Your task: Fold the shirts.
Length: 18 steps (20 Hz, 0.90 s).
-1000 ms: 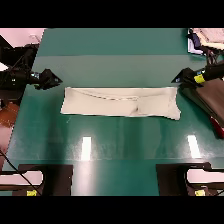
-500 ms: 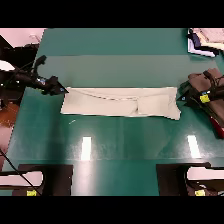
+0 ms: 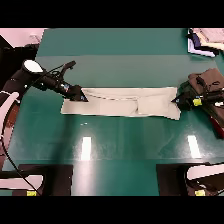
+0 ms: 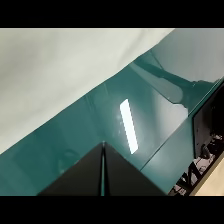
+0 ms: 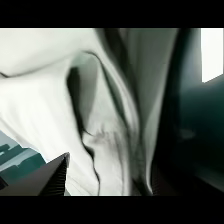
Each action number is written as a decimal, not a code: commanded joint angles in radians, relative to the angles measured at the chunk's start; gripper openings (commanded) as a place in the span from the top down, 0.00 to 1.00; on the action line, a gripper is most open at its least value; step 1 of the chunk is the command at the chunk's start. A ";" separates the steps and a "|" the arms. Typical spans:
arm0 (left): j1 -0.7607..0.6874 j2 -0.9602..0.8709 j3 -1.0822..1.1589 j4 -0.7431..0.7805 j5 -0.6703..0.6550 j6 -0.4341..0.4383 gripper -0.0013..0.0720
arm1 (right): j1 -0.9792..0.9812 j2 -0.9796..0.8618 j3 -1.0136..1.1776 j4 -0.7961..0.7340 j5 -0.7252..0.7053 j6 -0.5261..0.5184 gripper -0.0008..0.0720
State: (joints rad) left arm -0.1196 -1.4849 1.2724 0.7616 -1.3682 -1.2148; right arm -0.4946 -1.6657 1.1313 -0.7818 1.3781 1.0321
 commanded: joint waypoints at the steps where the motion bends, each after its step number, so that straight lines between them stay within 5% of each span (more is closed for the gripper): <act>1: -0.028 0.000 0.000 0.002 0.022 0.000 0.95 | 0.030 -0.027 -0.002 0.039 -0.013 -0.051 0.24; 5: -0.028 0.000 0.000 0.002 0.035 -0.001 0.95 | 0.078 -0.027 -0.002 0.039 -0.035 -0.073 0.48; 6: -0.028 -0.001 0.000 0.002 0.035 -0.001 0.95 | 0.085 -0.027 -0.002 0.039 -0.045 -0.074 0.70; 8: -0.028 0.000 0.000 0.002 0.038 -0.003 0.95 | 0.087 -0.027 -0.002 0.045 -0.043 -0.089 0.97; 13: -0.046 -0.001 0.000 0.063 0.154 -0.172 0.95 | 0.096 -0.009 0.054 0.084 0.072 -0.104 0.97; 18: -0.196 -0.080 0.080 0.100 0.310 -0.165 0.95 | 0.210 0.080 0.310 0.084 0.162 0.097 0.97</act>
State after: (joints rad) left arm -0.2459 -1.5230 1.3079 0.8322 -1.1584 -1.3602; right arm -0.3420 -1.6272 1.3170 -0.7059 1.4822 1.0199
